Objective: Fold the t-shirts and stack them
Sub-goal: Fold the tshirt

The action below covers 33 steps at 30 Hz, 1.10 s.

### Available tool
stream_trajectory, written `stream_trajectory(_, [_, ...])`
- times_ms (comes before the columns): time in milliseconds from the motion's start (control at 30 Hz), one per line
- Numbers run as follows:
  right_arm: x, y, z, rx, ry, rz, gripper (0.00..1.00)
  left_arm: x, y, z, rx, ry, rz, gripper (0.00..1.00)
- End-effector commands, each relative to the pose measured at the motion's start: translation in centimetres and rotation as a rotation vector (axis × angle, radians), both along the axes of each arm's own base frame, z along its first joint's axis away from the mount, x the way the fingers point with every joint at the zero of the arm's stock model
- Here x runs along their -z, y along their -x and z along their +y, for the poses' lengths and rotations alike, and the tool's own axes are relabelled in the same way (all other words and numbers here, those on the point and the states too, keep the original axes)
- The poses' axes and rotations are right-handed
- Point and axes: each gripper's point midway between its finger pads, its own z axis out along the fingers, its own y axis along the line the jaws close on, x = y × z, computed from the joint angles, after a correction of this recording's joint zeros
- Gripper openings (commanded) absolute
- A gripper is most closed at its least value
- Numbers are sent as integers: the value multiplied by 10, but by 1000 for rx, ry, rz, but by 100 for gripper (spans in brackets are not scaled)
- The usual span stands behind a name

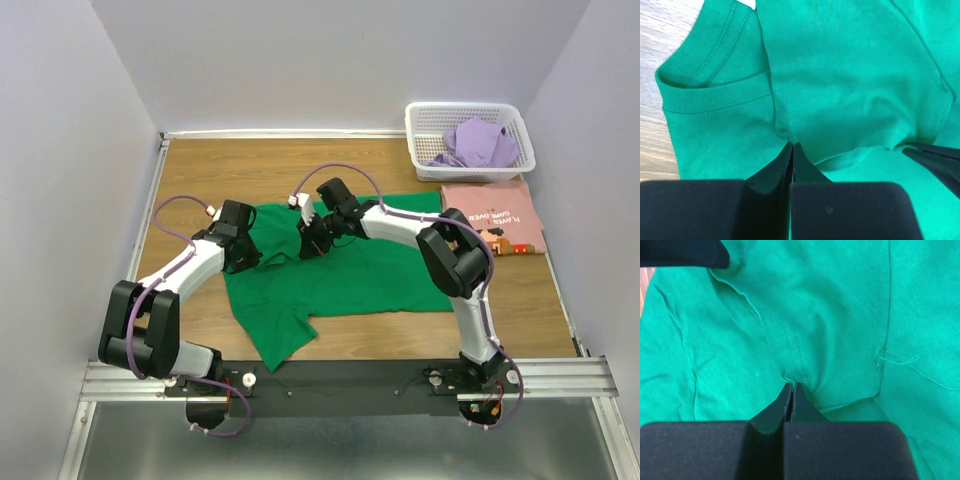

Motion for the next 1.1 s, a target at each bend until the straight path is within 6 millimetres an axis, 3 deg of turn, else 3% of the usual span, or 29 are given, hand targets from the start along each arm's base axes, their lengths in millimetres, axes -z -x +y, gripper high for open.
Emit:
stream_trajectory(0, [-17, -1, -10, 1, 2, -43, 1, -5, -9, 2, -27, -15, -35, 7])
stream_trajectory(233, [-14, -8, -23, 17, 21, -56, 6, 0, -3, 7, -32, -36, -14, 7])
stream_trajectory(500, [-1, -6, -21, 6, 25, -17, 9, 4, 12, 5, -40, -3, 2, 8])
stream_trajectory(600, [-1, -5, -18, 2, 18, -3, 19, 7, 18, 1, -28, 24, 15, 11])
stream_trajectory(733, [-11, -5, -19, 11, 10, -9, 37, 8, 24, -4, -30, 55, 13, 25])
stream_trajectory(800, [-22, -8, -23, 36, 12, -35, 48, 2, 27, -4, -34, 59, 0, 44])
stream_trajectory(933, [-41, -27, -42, 138, 12, -53, 60, -28, 18, -1, -52, 65, -83, 61])
stream_trajectory(1000, [-47, -43, -59, 219, 20, -56, 63, -51, 4, 5, -86, 47, -162, 61])
stream_trajectory(1067, [-55, -66, -90, 348, 19, -39, 63, -68, -13, 11, -106, 31, -216, 60])
